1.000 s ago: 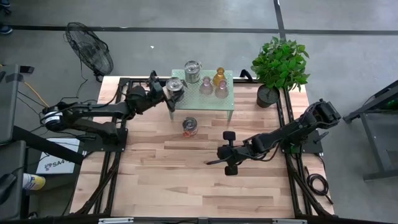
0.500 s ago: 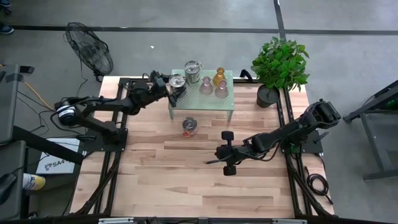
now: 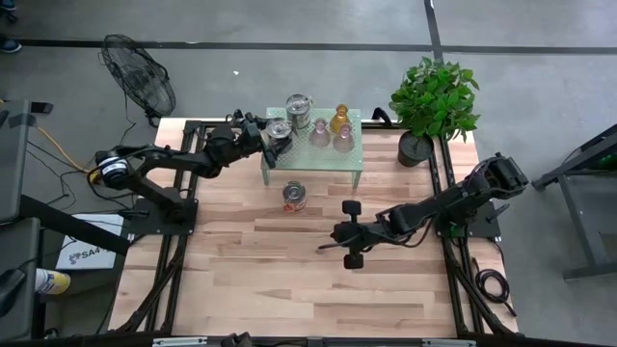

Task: Pick & Place candle stick holders
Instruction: Put the brown scented candle on the shelf

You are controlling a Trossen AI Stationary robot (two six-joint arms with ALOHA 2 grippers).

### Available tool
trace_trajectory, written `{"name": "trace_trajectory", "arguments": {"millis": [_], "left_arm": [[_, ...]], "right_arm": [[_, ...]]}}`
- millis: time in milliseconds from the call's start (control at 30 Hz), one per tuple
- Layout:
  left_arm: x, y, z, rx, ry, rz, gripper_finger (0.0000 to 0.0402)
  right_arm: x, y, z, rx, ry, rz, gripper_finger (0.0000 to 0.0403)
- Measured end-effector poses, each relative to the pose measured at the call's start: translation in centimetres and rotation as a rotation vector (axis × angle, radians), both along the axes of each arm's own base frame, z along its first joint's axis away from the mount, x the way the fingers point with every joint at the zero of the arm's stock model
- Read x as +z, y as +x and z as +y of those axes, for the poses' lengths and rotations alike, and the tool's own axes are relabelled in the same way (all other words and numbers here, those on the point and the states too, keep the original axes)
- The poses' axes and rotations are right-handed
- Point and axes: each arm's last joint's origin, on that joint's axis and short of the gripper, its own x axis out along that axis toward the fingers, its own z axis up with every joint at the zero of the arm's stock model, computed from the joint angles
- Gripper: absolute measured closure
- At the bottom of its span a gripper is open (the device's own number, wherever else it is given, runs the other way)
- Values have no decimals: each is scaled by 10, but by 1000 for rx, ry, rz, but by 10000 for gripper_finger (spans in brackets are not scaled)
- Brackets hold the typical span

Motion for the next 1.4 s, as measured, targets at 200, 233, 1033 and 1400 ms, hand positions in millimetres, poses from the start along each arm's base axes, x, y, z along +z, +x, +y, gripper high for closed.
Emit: {"name": "trace_trajectory", "arguments": {"millis": [200, 233, 1033, 1400], "left_arm": [[0, 0, 1, 19, 3, -2, 42], [0, 0, 1, 20, 3, -2, 41], [-2, 0, 1, 40, -33, -5, 3], [-1, 0, 0, 24, -28, -8, 2]], "right_arm": [[0, 1, -1, -2, 5, -3, 403], [0, 1, -1, -1, 5, -5, 403], [0, 1, 0, -5, 41, -1, 403], [0, 0, 0, -6, 41, 3, 403]]}}
